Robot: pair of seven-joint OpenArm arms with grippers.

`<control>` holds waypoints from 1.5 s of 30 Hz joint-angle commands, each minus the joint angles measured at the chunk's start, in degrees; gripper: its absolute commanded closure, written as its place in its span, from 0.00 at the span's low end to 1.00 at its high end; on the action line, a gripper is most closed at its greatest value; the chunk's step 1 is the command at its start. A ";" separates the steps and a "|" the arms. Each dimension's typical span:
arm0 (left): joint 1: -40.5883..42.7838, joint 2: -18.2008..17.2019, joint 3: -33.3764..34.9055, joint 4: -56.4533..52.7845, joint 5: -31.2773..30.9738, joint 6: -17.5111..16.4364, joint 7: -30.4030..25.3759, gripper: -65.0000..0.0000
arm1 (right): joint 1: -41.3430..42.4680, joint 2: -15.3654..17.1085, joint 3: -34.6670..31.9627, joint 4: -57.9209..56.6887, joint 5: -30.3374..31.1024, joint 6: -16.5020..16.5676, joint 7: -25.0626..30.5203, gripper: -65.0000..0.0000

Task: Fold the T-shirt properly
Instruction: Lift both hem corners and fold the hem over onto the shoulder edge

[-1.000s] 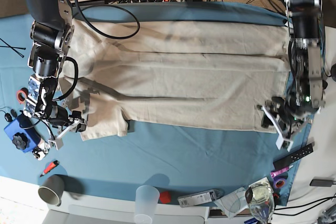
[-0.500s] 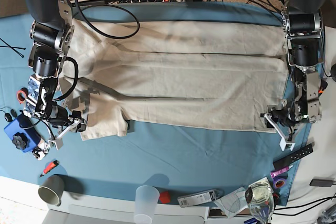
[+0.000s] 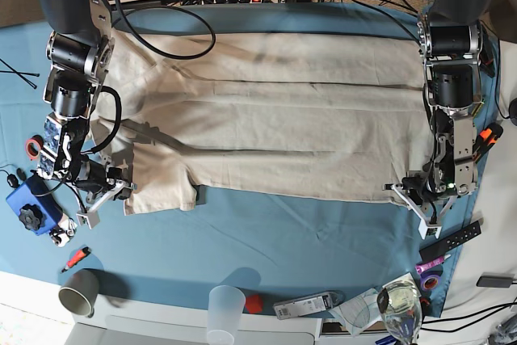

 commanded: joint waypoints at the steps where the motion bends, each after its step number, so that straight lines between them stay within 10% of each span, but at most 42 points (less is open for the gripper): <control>1: -0.70 -0.13 0.09 0.13 0.20 -0.24 2.21 1.00 | 0.52 0.50 -0.17 0.02 -1.66 -0.28 -3.04 1.00; 8: -0.96 -0.15 0.09 0.68 0.22 -0.24 6.21 1.00 | 0.48 0.50 -0.15 4.20 -3.43 -4.79 -4.33 1.00; 23: -1.40 -0.17 0.04 12.63 -1.44 0.90 17.86 1.00 | 0.46 0.50 -0.15 15.54 -2.86 -2.64 -7.74 1.00; 38: -1.38 -5.09 -1.46 16.22 -9.97 0.52 23.69 1.00 | -2.99 4.20 -0.11 33.77 15.96 0.83 -19.28 1.00; 45: -0.35 -5.07 -8.46 16.22 -18.60 -4.96 26.10 1.00 | -8.15 6.27 -0.02 39.45 17.70 0.83 -20.81 1.00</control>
